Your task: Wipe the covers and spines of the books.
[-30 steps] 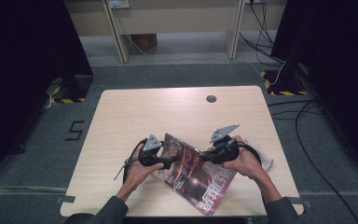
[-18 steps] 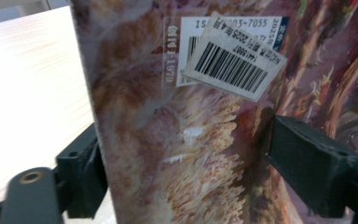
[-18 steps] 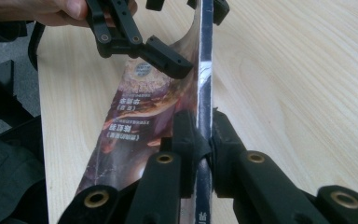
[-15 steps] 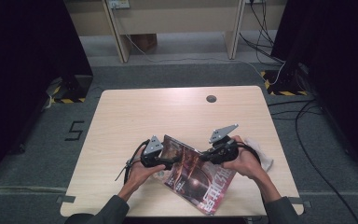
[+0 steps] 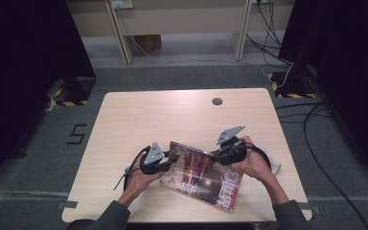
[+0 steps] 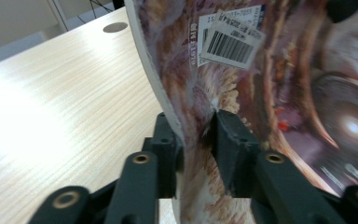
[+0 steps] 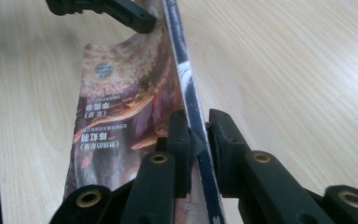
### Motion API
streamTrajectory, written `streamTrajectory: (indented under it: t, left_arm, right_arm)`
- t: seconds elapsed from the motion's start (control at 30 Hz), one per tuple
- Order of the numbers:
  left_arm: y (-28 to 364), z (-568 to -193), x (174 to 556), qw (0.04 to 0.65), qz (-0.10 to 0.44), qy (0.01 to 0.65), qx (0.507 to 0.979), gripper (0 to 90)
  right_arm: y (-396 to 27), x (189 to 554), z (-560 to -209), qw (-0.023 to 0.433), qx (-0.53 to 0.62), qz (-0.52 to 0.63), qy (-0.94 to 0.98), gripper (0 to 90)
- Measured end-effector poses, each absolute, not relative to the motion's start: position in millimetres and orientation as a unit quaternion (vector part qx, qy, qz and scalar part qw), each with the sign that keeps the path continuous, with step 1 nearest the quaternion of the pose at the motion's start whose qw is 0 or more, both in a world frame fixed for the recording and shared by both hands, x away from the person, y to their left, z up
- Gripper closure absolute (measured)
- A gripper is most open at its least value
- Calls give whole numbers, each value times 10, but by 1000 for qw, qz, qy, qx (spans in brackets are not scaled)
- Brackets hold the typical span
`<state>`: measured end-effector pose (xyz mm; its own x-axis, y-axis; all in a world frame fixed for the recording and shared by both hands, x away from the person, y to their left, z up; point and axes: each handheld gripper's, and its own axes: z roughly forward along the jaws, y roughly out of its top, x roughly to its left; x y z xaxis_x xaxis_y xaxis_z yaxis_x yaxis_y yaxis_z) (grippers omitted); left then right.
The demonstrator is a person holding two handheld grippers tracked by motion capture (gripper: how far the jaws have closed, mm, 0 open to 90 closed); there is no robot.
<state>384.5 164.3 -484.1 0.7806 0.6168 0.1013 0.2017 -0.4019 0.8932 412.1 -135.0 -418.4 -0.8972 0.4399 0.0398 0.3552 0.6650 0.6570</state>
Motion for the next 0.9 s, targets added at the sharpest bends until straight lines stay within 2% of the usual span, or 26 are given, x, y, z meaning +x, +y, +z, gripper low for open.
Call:
streamTrajectory:
  t: [0.23,0.57,0.7,0.9]
  left_arm:
    - [1655,-4793,3685,473,228,233,819,806]
    - [1658,-4786,3583,473,228,222,822,836]
    - [1629,-4788,3528,465,227,219,827,842]
    - [1642,-4805,3472,456,222,225,832,844]
  right_arm:
    - [-1339,4164,-4228,68,226,342,910,721]
    - [-1317,4191,-4276,73,234,340,908,650]
    - [-1334,4212,-4296,82,249,351,899,543]
    - [-1491,4225,-4201,98,290,391,868,453]
